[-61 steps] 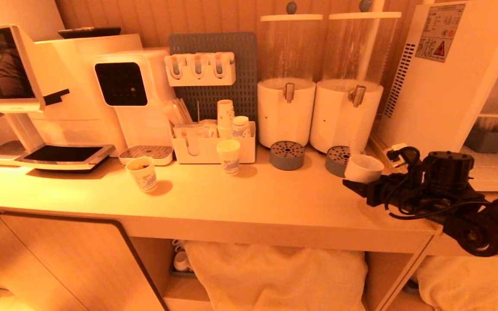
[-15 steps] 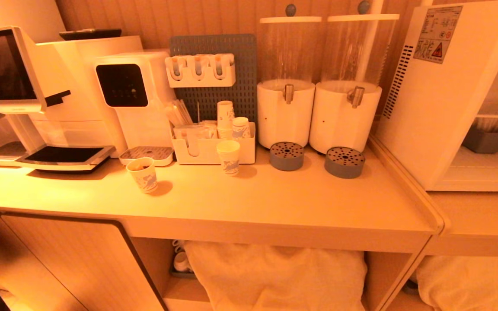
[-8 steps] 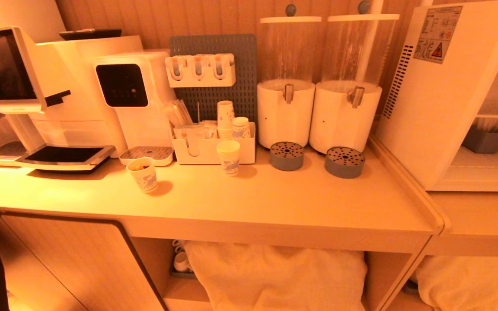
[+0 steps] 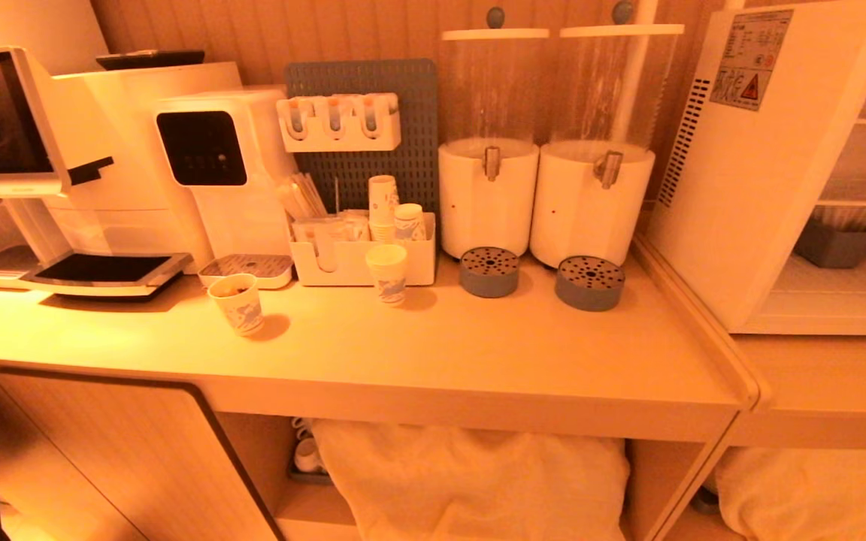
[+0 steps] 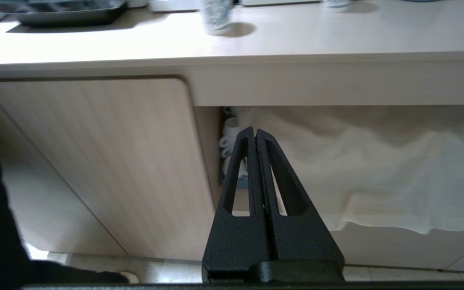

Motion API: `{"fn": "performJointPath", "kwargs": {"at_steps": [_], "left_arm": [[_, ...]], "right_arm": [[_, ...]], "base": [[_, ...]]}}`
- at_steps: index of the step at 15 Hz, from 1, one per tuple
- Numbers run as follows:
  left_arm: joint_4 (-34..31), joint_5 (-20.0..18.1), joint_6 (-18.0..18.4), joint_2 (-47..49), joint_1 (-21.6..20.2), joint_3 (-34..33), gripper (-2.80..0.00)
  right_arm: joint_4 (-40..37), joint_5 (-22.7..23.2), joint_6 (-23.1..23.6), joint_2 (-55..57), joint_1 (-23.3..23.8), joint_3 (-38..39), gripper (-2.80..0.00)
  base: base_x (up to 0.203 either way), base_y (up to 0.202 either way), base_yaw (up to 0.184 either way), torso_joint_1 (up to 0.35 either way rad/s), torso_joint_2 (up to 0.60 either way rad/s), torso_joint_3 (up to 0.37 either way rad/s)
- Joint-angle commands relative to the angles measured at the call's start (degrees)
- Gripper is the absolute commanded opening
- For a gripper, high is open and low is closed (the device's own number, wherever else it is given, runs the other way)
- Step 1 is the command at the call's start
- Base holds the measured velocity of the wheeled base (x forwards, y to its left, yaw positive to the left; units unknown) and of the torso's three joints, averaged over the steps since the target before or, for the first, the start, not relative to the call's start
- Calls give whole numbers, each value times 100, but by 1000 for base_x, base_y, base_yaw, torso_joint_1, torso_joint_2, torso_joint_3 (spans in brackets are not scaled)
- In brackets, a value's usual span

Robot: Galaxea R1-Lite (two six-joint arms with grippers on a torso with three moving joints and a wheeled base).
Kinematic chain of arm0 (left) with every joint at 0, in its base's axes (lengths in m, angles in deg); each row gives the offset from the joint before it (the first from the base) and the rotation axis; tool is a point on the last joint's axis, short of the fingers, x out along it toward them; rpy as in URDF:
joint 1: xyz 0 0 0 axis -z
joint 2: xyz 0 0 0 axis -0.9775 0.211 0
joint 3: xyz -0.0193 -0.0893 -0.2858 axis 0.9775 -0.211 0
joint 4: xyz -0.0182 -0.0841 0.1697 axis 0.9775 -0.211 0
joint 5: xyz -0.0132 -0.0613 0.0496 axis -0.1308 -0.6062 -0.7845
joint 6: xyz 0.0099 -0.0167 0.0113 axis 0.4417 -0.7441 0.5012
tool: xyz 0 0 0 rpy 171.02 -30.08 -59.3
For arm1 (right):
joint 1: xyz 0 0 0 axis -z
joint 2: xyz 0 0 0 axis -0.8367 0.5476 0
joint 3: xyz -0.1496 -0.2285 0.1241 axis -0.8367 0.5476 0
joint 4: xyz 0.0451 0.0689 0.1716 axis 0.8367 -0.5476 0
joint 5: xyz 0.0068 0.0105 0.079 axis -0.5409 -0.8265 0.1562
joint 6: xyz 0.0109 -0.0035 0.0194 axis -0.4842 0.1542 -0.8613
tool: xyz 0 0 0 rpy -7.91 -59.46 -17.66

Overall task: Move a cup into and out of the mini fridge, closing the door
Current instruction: Put the ceramic cup in the freezer

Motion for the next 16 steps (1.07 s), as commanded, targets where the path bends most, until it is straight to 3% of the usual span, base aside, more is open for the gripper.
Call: {"fn": "performJointPath", "kwargs": {"at_steps": [1, 8, 14, 16], "left_arm": [[-3, 0, 1, 0, 1, -2, -280], [6, -9, -18, 0, 7, -7, -280], [14, 0, -60, 0, 9, -11, -280], [14, 0, -60, 0, 1, -11, -280]], "right_arm": [[-6, 3, 4, 14, 0, 4, -280], [2, 3, -5, 14, 0, 4, -280], [428, 20, -37, 8, 7, -37, -280], [259, 120, -32, 65, 6, -840, -280]], "base": [[0, -193, 1, -1, -4, 6], [0, -168, 0, 3, 1, 4], [0, 0, 0, 0, 0, 0], [0, 0, 0, 0, 0, 0]]}}
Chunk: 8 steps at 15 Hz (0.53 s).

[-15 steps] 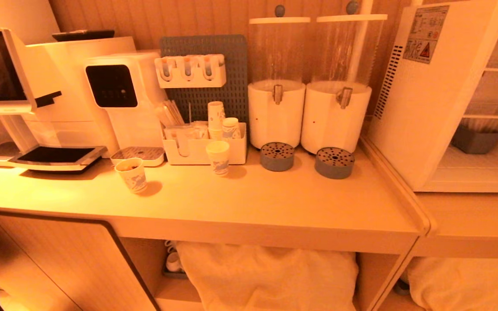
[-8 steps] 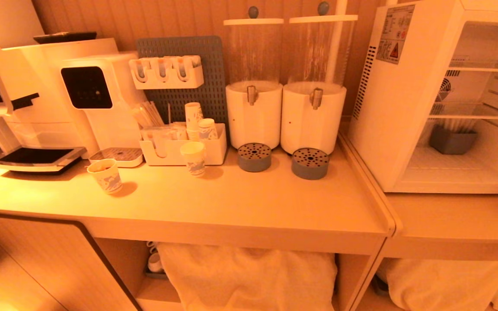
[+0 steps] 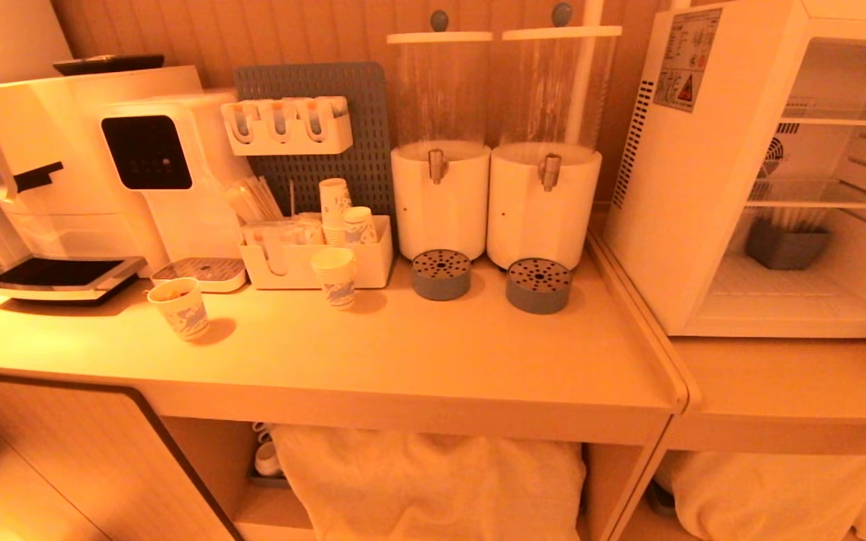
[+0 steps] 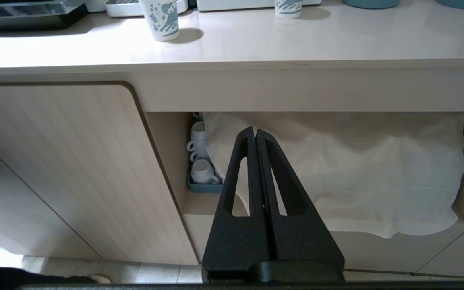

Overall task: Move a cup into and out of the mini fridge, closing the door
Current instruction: Put the ceramic cup in the freezer

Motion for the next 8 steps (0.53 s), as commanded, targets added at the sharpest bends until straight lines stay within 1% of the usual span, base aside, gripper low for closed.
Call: {"fn": "performJointPath", "kwargs": {"at_steps": [1, 3, 5, 8], "left_arm": [[1, 0, 3, 0, 2, 0, -280], [1, 0, 3, 0, 2, 0, -280], [1, 0, 11, 0, -7, 0, -280], [1, 0, 3, 0, 0, 0, -280]], "right_arm": [[-277, 158, 3, 134, -2, -881, -280], [-778, 500, -69, 690, 10, -2043, -280], [-1015, 803, -222, 1735, 31, -2849, -280], [-1225, 1220, -575, 3531, 37, -3957, -280]], "base": [[0, 0, 0, 0, 0, 0], [0, 0, 0, 0, 0, 0], [0, 0, 0, 0, 0, 0], [0, 0, 0, 0, 0, 0]]}}
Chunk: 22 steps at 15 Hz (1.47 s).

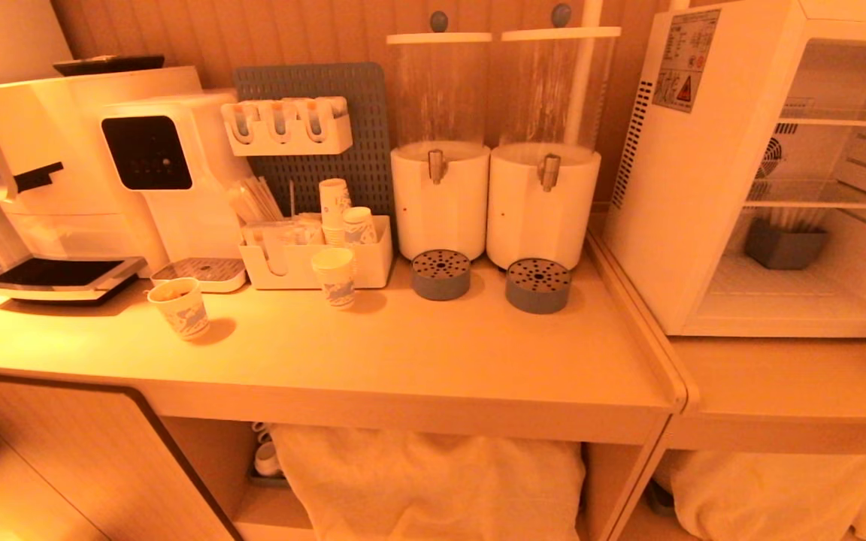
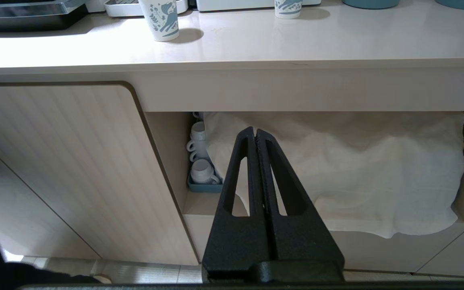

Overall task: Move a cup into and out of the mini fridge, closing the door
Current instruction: Put the ceramic cup in the freezer

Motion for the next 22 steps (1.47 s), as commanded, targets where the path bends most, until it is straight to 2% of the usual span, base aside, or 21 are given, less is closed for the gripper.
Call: {"fn": "performJointPath", "kwargs": {"at_steps": [1, 4, 7, 10, 13, 18, 20, 22], "left_arm": [[-4, 6, -6, 0, 2, 0, -280], [5, 6, -41, 0, 2, 0, -280], [5, 15, -50, 0, -6, 0, -280], [5, 15, -50, 0, 2, 0, -280], [5, 50, -59, 0, -1, 0, -280], [9, 50, -59, 0, -4, 0, -280], [9, 50, -54, 0, 0, 0, -280], [5, 50, -59, 0, -6, 0, -280]], "right_arm": [[-85, 145, -111, 1551, 1, -579, -280], [-202, 466, -474, 3109, 3, -1167, -280], [98, 580, -705, 4484, 85, -1285, -280], [1222, 611, -772, 5544, 444, -1028, -280], [2859, 535, -757, 6388, 866, -540, -280], [5028, 405, -398, 6937, 1611, 316, -280], [5556, 267, -322, 6988, 1792, 528, -280], [5687, 251, -146, 7144, 1897, 525, -280]], "base": [[0, 0, 0, 0, 0, 0], [0, 0, 0, 0, 0, 0], [0, 0, 0, 0, 0, 0], [0, 0, 0, 0, 0, 0], [0, 0, 0, 0, 0, 0], [0, 0, 0, 0, 0, 0], [0, 0, 0, 0, 0, 0], [0, 0, 0, 0, 0, 0]]}}
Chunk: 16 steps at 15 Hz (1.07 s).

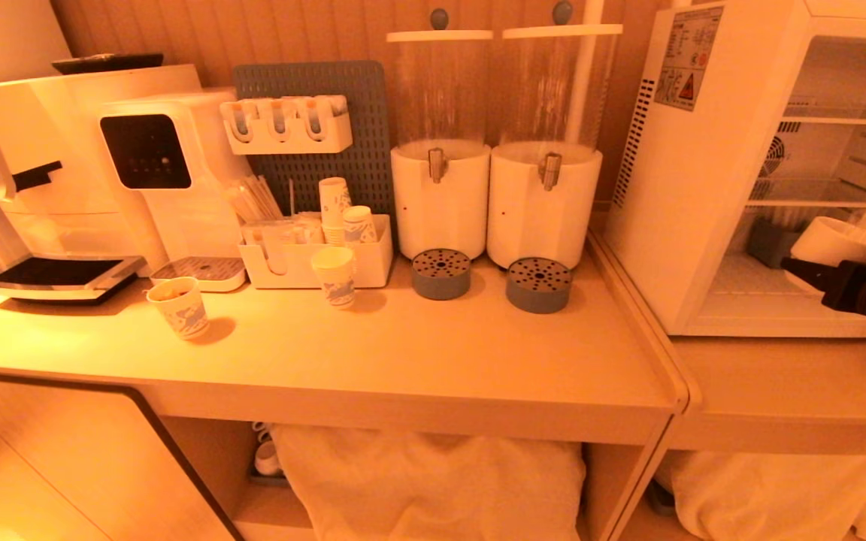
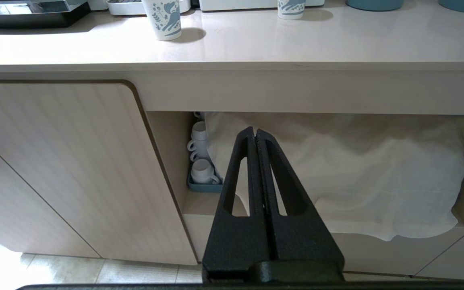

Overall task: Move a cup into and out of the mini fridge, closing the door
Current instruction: Put the ceramic cup in the freezer

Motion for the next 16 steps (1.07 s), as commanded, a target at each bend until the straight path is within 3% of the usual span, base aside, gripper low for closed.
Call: {"fn": "performJointPath", "kwargs": {"at_steps": [1, 4, 9, 16], "left_arm": [[-1, -2, 0, 0, 0, -5, -280], [-1, -2, 0, 0, 1, 0, -280], [17, -2, 0, 0, -5, -9, -280], [60, 7, -18, 0, -6, -17, -280]], "right_arm": [[85, -37, 127, 225, 65, 5, -280], [707, -285, 348, 715, 69, 55, -280], [2663, -718, 563, 2074, -75, 71, -280], [2584, -1082, 635, 2831, -321, -922, -280]], "base": [[0, 0, 0, 0, 0, 0], [0, 0, 0, 0, 0, 0], [0, 0, 0, 0, 0, 0], [0, 0, 0, 0, 0, 0]]}}
